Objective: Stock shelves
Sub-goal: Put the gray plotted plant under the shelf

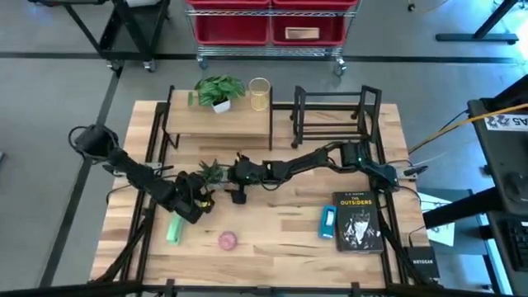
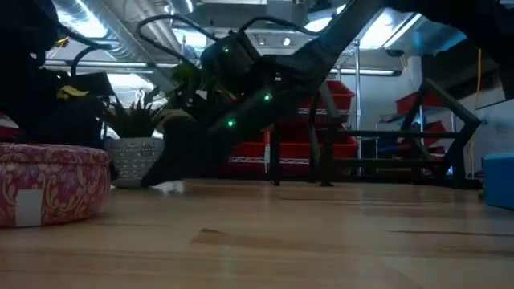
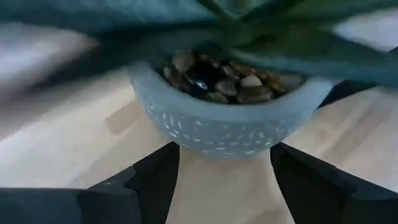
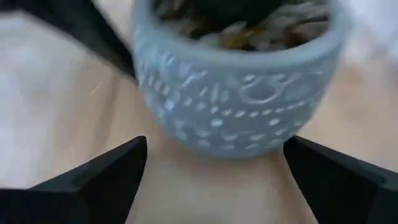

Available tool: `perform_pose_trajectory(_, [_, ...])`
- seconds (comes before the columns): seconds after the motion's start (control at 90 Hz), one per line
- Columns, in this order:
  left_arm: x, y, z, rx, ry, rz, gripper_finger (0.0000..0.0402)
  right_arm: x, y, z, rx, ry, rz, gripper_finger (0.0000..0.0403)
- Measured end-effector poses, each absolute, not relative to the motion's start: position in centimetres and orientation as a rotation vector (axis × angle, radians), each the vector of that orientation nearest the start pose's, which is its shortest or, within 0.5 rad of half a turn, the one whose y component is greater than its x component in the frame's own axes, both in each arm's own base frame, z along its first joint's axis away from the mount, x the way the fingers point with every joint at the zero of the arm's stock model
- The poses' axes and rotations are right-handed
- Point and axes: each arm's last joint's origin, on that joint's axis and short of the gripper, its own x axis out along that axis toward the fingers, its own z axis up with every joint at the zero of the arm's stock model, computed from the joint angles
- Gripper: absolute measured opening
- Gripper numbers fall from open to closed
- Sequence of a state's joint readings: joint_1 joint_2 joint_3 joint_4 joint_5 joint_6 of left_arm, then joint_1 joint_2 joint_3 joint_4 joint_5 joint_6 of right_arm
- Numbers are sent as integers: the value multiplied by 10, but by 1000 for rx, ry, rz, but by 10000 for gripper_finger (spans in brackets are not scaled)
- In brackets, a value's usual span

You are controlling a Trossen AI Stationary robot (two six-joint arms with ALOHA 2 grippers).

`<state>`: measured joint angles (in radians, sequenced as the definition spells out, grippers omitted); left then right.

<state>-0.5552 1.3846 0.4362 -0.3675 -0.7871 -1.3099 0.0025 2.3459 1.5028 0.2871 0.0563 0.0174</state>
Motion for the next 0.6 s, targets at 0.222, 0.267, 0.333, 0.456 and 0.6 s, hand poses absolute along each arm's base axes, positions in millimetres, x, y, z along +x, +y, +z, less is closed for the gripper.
perform_pose_trajectory(0.222, [162, -77, 112, -353, 733, 792, 236, 497, -15, 102, 15, 503, -52, 362])
perform_pose_trajectory(0.267, [162, -77, 112, -341, 746, 791, 236, 497, -16, 103, 0, 503, -35, 362])
perform_pose_trajectory(0.333, [162, -77, 112, -326, 762, 774, 236, 497, -16, 103, -25, 499, -5, 362])
perform_pose_trajectory(0.456, [162, -79, 112, -276, 854, 696, 236, 497, -16, 103, -79, 494, 41, 362])
perform_pose_trajectory(0.6, [160, -80, 111, -288, 915, 670, 238, 497, -15, 102, -109, 501, 64, 362])
